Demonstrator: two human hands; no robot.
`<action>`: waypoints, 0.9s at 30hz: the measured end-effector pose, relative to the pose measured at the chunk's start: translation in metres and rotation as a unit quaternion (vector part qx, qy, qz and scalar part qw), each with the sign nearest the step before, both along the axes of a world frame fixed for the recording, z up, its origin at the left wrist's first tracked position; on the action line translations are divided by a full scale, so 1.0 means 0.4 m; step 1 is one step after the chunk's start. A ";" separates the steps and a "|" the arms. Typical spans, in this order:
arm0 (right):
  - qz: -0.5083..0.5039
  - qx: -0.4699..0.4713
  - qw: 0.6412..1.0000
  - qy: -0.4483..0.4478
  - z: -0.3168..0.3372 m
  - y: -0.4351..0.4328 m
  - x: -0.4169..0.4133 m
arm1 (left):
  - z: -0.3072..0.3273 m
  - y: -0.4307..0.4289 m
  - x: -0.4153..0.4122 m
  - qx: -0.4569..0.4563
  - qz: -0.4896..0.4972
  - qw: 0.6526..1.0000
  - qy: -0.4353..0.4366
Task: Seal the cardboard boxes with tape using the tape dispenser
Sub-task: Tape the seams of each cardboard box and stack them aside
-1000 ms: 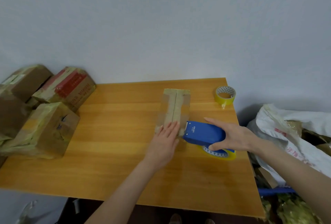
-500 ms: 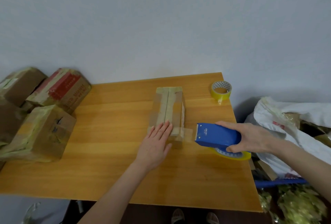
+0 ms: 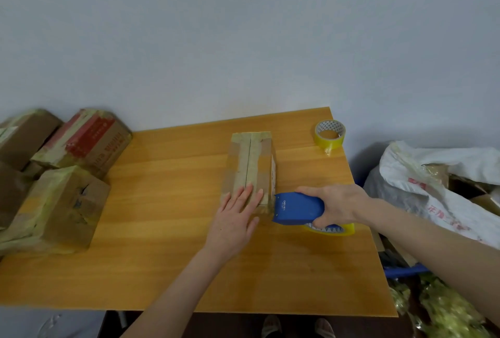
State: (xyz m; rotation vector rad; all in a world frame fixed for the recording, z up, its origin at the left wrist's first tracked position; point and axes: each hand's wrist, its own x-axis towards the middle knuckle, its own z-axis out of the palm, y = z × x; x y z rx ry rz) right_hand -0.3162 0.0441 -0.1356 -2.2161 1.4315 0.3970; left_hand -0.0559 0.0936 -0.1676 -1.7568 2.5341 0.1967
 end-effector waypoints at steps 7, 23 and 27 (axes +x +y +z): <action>0.009 0.014 1.000 0.016 0.024 -0.035 0.040 | -0.003 -0.003 0.007 -0.004 0.010 1.000 -0.006; -0.513 0.085 0.736 -0.434 -0.086 -0.022 -0.013 | -0.011 -0.006 -0.024 -0.010 0.007 1.000 0.003; -0.604 0.183 0.592 -0.502 -0.185 -0.011 0.027 | -0.016 -0.003 -0.015 -0.029 0.013 0.999 0.013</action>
